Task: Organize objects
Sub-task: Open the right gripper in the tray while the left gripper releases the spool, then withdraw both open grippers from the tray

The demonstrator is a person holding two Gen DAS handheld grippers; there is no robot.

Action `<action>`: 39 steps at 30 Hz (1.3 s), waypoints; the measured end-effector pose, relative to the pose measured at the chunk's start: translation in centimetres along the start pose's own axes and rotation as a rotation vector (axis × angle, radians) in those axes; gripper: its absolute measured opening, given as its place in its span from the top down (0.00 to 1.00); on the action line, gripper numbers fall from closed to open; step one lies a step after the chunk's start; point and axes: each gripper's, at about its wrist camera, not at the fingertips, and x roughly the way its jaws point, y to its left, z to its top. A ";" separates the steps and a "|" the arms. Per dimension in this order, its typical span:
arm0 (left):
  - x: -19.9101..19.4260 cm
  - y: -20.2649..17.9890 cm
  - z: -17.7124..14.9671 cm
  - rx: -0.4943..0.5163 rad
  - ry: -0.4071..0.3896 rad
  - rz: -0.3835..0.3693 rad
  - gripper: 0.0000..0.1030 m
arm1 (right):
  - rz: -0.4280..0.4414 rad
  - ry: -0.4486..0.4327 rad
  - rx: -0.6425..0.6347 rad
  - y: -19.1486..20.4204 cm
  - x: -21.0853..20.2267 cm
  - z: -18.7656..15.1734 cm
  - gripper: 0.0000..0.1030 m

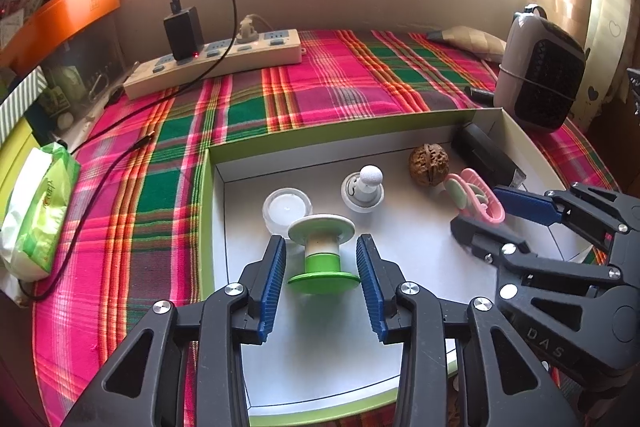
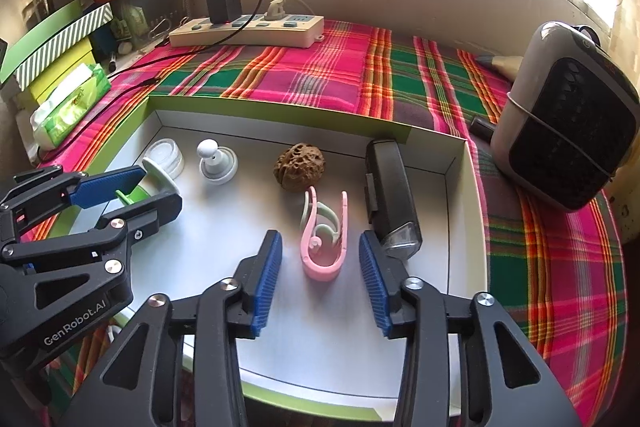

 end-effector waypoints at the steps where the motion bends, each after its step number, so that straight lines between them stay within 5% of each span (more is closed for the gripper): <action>1: -0.1 0.0 0.0 -0.002 -0.002 0.002 0.65 | 0.001 -0.002 0.002 0.0 -0.1 0.0 0.59; 39: -7.9 -0.3 -4.4 -0.015 -0.101 0.029 0.65 | 0.001 -0.107 0.043 1.9 -7.4 -4.1 0.58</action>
